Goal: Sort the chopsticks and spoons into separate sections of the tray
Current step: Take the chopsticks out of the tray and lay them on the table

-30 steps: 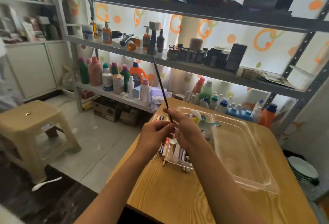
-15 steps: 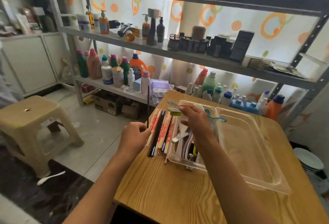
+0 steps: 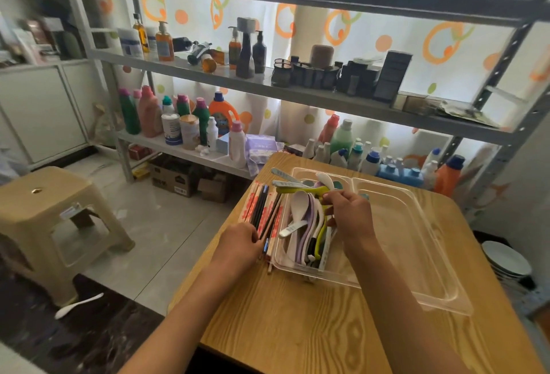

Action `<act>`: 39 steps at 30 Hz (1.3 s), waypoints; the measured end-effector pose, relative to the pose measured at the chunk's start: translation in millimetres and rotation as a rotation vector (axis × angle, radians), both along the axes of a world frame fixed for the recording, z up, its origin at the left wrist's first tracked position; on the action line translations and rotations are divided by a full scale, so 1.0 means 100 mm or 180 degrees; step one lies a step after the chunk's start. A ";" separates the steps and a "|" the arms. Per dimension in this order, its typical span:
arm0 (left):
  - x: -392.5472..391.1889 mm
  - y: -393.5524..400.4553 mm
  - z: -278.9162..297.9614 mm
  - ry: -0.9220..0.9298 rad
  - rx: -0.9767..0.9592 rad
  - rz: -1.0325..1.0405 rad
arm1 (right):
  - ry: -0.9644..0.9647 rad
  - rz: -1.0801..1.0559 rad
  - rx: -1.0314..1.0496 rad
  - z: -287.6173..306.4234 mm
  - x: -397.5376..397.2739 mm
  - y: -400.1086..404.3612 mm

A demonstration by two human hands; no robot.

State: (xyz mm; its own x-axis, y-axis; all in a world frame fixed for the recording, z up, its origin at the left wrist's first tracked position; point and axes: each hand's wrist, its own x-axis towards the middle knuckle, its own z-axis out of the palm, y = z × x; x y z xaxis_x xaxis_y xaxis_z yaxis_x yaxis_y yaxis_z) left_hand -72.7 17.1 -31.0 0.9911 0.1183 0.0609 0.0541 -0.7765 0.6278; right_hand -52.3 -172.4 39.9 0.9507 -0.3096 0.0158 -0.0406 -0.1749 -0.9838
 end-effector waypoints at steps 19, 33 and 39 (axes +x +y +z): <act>-0.15 -0.25 0.36 0.0184 -0.0650 -0.0328 | 0.0782 0.1291 -0.2395 -0.30 0.07 -0.05; -0.17 -0.28 0.36 0.0739 -0.0931 -0.0334 | 0.0979 0.1604 -0.2679 -0.28 0.09 -0.17; -0.16 -0.30 0.39 0.0839 -0.0898 -0.0311 | 0.1131 0.1707 -0.3398 -0.27 0.12 -0.19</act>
